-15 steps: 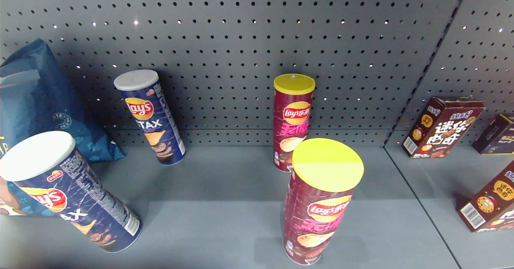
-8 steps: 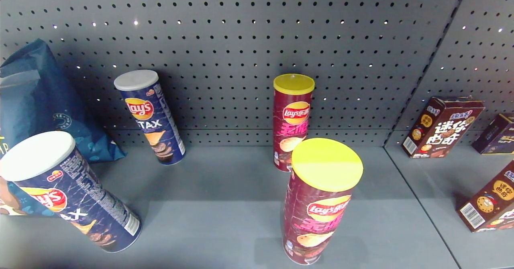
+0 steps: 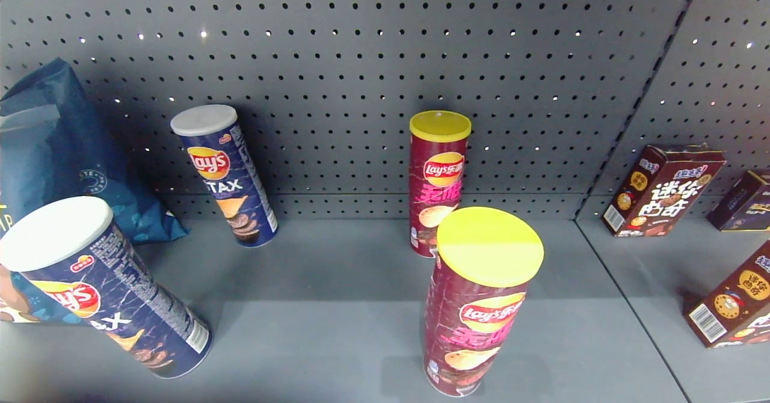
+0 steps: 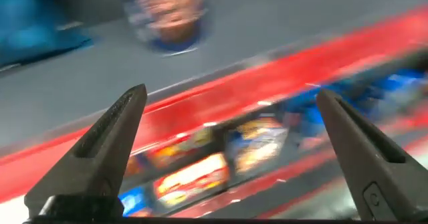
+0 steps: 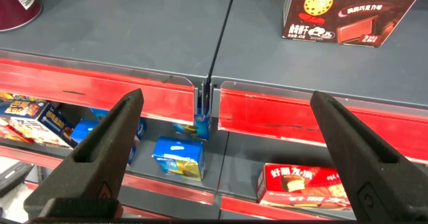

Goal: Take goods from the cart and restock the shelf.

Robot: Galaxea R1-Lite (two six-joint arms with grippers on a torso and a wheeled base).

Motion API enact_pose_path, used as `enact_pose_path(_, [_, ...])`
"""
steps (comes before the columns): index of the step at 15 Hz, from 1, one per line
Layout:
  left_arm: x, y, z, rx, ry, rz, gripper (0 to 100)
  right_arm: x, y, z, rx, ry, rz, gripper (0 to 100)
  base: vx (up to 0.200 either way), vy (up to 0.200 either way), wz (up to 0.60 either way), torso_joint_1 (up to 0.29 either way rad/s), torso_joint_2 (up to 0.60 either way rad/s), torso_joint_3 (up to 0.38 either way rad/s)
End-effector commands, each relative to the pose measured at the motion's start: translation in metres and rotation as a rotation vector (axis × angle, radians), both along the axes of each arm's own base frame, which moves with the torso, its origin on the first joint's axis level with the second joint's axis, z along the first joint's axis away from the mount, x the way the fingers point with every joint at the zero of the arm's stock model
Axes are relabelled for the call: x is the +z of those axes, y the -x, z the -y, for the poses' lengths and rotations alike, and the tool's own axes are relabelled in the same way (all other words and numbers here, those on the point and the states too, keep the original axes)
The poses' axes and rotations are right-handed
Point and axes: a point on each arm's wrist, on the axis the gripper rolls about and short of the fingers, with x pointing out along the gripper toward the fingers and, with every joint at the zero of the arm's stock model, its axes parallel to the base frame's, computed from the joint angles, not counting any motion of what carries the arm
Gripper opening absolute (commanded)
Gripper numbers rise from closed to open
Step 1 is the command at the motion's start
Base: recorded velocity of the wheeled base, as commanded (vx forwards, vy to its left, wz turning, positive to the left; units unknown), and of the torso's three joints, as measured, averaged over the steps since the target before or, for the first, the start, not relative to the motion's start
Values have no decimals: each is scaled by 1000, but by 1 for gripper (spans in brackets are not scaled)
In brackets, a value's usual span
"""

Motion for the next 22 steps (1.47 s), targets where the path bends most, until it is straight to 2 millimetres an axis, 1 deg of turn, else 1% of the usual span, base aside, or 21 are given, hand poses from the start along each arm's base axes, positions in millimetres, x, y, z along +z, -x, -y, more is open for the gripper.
enact_pose_path(1, [-1,-1,-3,140,-7,6,100,0,0,0,1,2,-1,100,0,0,0,0,0,0])
enact_pose_path(2, [0,-2,-3,179,28,21,100,0,0,0,1,0,-2,100,0,0,0,0,0,0])
enact_pose_path(3, [0,-2,-3,173,24,23,100,0,0,0,1,2,-1,100,0,0,0,0,0,0])
enact_pose_path(4, [-6,-3,-3,156,24,1,100,0,0,0,1,2,-1,100,0,0,0,0,0,0])
enact_pose_path(5, [-6,-3,-2,135,31,1,100,0,0,0,1,2,-1,100,0,0,0,0,0,0])
enact_pose_path(7, [-6,-3,-2,128,99,-16,100,0,0,0,2,1,-1,100,0,0,0,0,0,0])
enact_pose_path(11, [-6,-3,-2,125,96,-16,100,0,0,0,-2,1,-5,100,0,0,0,0,0,0])
enact_pose_path(14, [-6,-3,-2,125,96,-16,100,0,-1,-1,-37,-2,-14,100,0,0,0,0,0,0])
enact_pose_path(15, [-6,-3,-2,125,96,-16,100,3,-1,-1,-47,-3,-13,100,0,0,0,0,0,0])
enact_pose_path(16, [-6,-3,-2,126,96,-15,100,49,-2,-1,-82,-54,78,100,0,0,0,0,0,0])
enact_pose_path(17, [-6,-3,-2,126,97,-16,100,98,-12,-2,-106,-92,127,100,0,0,0,0,0,0])
enact_pose_path(18, [-6,-3,-2,125,96,-16,100,123,-19,-4,-56,-88,106,100,0,0,0,0,0,0])
enact_pose_path(19, [-6,-3,-2,125,96,-16,100,119,-14,-4,32,-51,75,100,0,0,0,0,0,0])
enact_pose_path(20, [-6,-3,-2,125,96,-16,100,117,-8,-4,82,4,99,100,0,0,0,0,0,0])
enact_pose_path(21, [-6,-3,-2,125,96,-16,100,117,-8,-4,82,4,99,100,0,0,0,0,0,0])
enact_pose_path(22, [-6,-3,-2,127,97,-17,100,118,5,-3,183,7,169,100,0,0,0,0,0,0])
